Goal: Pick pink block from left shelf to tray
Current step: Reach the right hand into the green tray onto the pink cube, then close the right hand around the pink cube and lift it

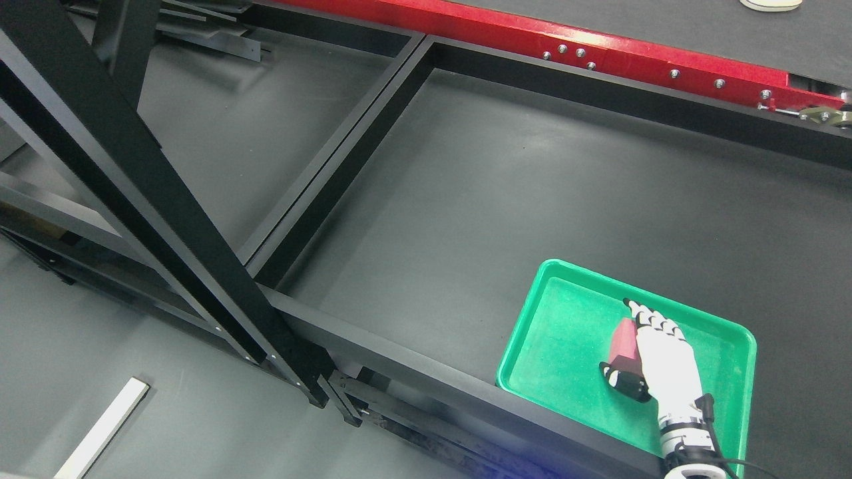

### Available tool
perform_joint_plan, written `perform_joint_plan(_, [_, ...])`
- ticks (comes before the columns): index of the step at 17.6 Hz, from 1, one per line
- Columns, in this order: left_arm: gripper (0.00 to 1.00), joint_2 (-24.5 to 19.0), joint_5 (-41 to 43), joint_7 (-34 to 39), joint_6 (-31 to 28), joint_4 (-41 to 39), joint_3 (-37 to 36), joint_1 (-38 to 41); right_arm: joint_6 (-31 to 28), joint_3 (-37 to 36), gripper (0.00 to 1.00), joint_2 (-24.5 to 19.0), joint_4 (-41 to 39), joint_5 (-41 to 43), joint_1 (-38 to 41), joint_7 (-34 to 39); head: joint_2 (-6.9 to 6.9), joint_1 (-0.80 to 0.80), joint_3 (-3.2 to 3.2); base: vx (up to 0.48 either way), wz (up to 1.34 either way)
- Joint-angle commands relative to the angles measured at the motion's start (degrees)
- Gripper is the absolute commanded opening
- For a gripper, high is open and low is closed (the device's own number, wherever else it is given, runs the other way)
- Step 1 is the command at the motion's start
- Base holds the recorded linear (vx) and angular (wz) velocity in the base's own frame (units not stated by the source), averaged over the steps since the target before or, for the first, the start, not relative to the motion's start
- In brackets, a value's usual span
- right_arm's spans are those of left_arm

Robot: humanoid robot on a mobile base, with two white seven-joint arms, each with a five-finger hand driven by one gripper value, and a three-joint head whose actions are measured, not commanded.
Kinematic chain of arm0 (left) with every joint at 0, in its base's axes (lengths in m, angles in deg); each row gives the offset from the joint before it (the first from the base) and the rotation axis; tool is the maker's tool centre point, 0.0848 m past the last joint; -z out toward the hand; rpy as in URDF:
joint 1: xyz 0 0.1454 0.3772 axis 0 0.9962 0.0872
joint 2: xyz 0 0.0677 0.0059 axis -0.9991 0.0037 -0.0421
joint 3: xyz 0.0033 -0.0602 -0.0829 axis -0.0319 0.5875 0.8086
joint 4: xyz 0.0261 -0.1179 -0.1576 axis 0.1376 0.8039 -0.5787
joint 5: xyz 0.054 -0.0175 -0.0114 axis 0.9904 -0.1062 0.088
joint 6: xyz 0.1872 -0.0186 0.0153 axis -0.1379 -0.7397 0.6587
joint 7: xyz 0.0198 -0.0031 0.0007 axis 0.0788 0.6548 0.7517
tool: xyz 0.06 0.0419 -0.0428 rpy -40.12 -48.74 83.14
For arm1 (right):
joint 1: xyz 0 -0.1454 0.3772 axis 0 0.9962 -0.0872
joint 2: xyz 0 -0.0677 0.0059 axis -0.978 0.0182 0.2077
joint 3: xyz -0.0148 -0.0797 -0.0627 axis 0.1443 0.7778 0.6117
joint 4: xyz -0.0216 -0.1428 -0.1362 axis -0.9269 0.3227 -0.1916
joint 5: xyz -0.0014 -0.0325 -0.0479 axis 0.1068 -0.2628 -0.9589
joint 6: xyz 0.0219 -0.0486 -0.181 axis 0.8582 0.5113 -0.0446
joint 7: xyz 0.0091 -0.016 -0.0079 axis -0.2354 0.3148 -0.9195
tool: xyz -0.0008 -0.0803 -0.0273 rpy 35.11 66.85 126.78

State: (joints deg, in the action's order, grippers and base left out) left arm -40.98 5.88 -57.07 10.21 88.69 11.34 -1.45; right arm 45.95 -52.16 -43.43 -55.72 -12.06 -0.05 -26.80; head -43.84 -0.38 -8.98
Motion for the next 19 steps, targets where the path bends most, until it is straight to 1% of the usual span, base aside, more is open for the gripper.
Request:
perform_joint_plan(1, [1.00, -1.00, -0.44, 0.02, -0.04, -1.00, 0.00, 0.00, -1.39, -1.57, 0.66, 1.37, 0.30, 0.23, 0.14, 0.14, 0.00, 0.00, 0.00, 0.000, 0.00])
perform_joint_plan(2, [1.00, -1.00, -0.44, 0.02, -0.04, -1.00, 0.00, 0.00, -1.48, -1.74, 0.50, 1.37, 0.30, 0.41, 0.14, 0.05, 0.00, 0.00, 0.00, 0.000, 0.00])
perform_joint_plan(4, [1.00, -1.00, -0.44, 0.02, -0.04, -1.00, 0.00, 0.00, -1.31, -2.53, 0.16, 1.20, 0.21, 0.93, 0.14, -0.12, 0.00, 0.00, 0.00, 0.000, 0.00])
perform_joint_plan(5, [1.00, -1.00, -0.44, 0.02, -0.04, -1.00, 0.00, 0.00, -1.05, -2.79, 0.03, 1.20, 0.21, 1.28, 0.06, -0.21, 0.00, 0.00, 0.00, 0.000, 0.00])
perform_joint_plan(7, [1.00, -1.00, -0.44, 0.02, -0.04, -1.00, 0.00, 0.00, -0.35, -2.89, 0.00, 1.02, 0.21, 1.55, -0.21, -0.47, 0.00, 0.00, 0.00, 0.000, 0.00])
perform_joint_plan(9, [1.00, -1.00, -0.44, 0.02, -0.04, -1.00, 0.00, 0.00, 1.93, -2.89, 0.00, 0.76, 0.21, 1.73, -0.38, -1.35, 0.00, 0.00, 0.00, 0.000, 0.00])
perform_joint_plan(10, [1.00, -1.00, -0.44, 0.02, -0.04, -1.00, 0.00, 0.00, 4.21, -2.89, 0.00, 0.76, 0.12, 2.42, -0.56, -3.18, 0.00, 0.00, 0.00, 0.000, 0.00])
perform_joint_plan(12, [1.00, -1.00, -0.44, 0.02, -0.04, -1.00, 0.00, 0.00, 8.87, -3.06, 0.01, 0.15, -0.23, 5.05, -0.65, -9.06, 0.00, 0.00, 0.00, 0.000, 0.00])
perform_joint_plan(14, [1.00, -1.00, -0.44, 0.02, -0.04, -1.00, 0.00, 0.00, 11.51, -3.06, 0.02, -1.43, -0.58, 5.59, -0.56, -11.80, 0.00, 0.00, 0.00, 0.000, -0.02])
perform_joint_plan(19, [1.00, -1.00, -0.44, 0.02, -0.04, -1.00, 0.00, 0.00, 12.58, -3.06, 0.02, -1.76, -2.16, 5.77, -0.30, -18.04, 0.00, 0.00, 0.00, 0.000, 0.00])
